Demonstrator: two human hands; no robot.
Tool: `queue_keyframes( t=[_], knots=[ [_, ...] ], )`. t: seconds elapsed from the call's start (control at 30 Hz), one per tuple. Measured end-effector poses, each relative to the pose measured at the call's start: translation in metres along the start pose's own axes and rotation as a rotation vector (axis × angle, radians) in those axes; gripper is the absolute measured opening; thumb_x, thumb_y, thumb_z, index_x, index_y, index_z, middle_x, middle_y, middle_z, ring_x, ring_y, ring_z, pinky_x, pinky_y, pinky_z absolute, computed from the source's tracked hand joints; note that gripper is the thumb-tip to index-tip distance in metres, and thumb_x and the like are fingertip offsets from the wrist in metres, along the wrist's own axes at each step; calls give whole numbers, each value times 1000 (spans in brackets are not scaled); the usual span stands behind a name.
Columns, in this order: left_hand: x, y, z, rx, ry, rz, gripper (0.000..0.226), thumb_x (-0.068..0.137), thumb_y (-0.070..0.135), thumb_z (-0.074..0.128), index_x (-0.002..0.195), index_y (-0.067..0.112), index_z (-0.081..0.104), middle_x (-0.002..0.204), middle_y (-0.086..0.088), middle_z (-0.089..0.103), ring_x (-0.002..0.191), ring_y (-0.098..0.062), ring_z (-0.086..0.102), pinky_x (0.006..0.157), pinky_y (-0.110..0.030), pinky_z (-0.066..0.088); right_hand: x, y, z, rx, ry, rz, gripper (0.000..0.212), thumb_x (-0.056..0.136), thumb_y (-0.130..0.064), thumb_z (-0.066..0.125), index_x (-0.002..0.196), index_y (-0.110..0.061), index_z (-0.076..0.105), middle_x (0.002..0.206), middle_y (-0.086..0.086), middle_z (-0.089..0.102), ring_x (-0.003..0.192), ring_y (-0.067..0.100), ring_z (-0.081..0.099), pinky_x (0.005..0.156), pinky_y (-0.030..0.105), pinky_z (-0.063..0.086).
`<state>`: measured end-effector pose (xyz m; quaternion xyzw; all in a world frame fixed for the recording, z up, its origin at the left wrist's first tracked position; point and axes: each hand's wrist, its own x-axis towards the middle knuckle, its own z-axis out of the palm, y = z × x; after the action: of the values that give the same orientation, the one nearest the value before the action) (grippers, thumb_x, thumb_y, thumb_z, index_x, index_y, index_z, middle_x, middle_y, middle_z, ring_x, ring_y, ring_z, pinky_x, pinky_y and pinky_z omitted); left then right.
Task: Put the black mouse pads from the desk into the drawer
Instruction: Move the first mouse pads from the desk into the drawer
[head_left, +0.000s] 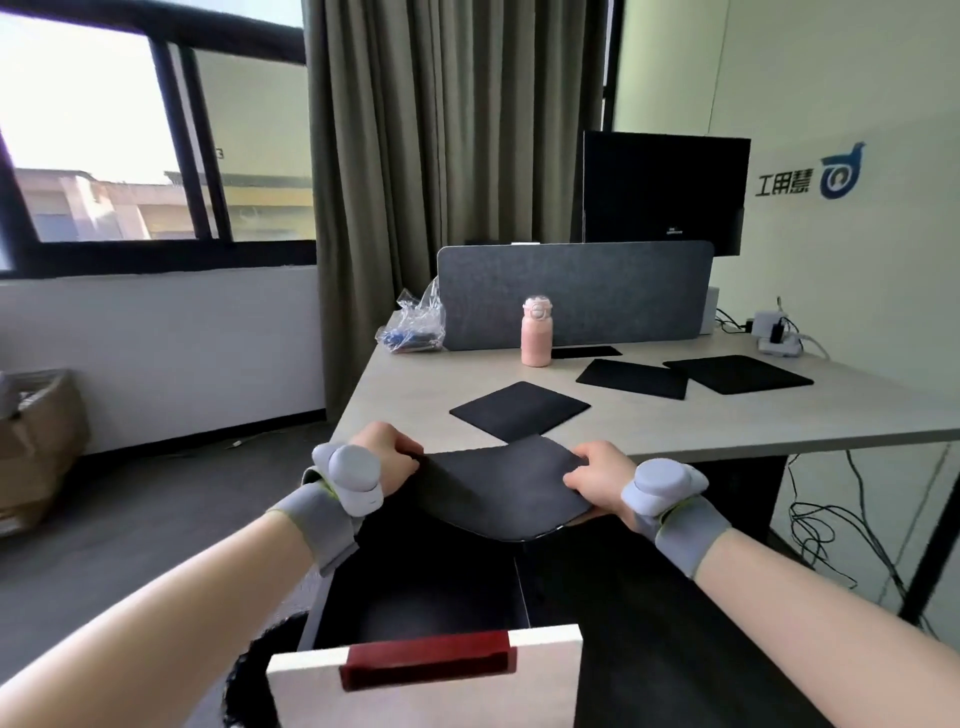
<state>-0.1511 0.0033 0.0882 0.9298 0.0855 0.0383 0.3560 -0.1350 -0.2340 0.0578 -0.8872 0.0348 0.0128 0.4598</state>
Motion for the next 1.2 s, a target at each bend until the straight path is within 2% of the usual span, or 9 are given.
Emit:
queue_keyframes(
  t=[0.1,0.27,0.4,0.53,0.67,0.8,0.93,1.1,1.2],
  knots=[
    [-19,-12,-20,15,9,22,37,86,5,52,115,19,70,117,-6,69,109,-25,63,87,-19,43,-25,-17,0,169,-59,-41,36,86,11,37,62,-12,50,70,9,51,56,23,58,39,18,51],
    [-57,-42,-54,29,14,62,38,86,4,54,117,18,69,119,-4,70,109,-22,63,85,-20,45,-64,-33,18,242,-198,12,18,88,11,38,85,0,52,91,19,56,56,31,67,48,30,59],
    [-69,-62,-46,111,-31,53,37,86,7,56,119,19,68,121,-4,69,113,-23,62,92,-19,43,-77,-27,33,196,-212,48,37,89,10,37,123,-5,41,105,16,43,60,33,65,55,30,59],
    [-66,-80,-26,189,-49,42,38,87,11,55,122,22,66,129,-1,65,120,-19,59,98,-18,40,-80,-17,48,96,-192,83,23,87,9,33,99,-6,45,119,23,48,84,47,69,70,42,60],
    [-46,-96,-4,212,-38,24,39,88,14,55,124,25,64,132,0,63,125,-20,55,103,-19,38,-62,-5,64,8,-158,84,25,86,8,31,100,-7,46,106,19,51,92,47,68,80,48,58],
    [-13,-119,25,251,-48,-22,39,89,19,54,125,29,62,134,-2,61,126,-21,54,103,-21,40,-27,13,86,-214,-83,46,23,84,0,42,101,-9,54,106,12,58,116,35,59,92,34,49],
    [17,-139,53,308,-89,-77,43,88,22,51,130,34,57,138,-1,56,129,-20,51,106,-23,39,0,26,107,-375,-95,77,47,90,-12,48,136,-7,48,138,10,55,128,24,51,97,22,39],
    [47,-148,73,397,-121,-103,45,86,21,48,130,30,56,144,2,49,132,-22,48,107,-30,41,31,33,130,-489,-154,124,19,89,-10,46,104,-7,56,116,12,63,113,26,60,74,24,42],
    [53,-148,76,413,-92,-67,41,85,22,46,124,25,61,138,2,52,128,-22,51,104,-32,44,38,35,136,-454,-165,154,34,89,-14,46,121,-5,52,122,9,62,115,25,59,82,24,44]
  ],
)
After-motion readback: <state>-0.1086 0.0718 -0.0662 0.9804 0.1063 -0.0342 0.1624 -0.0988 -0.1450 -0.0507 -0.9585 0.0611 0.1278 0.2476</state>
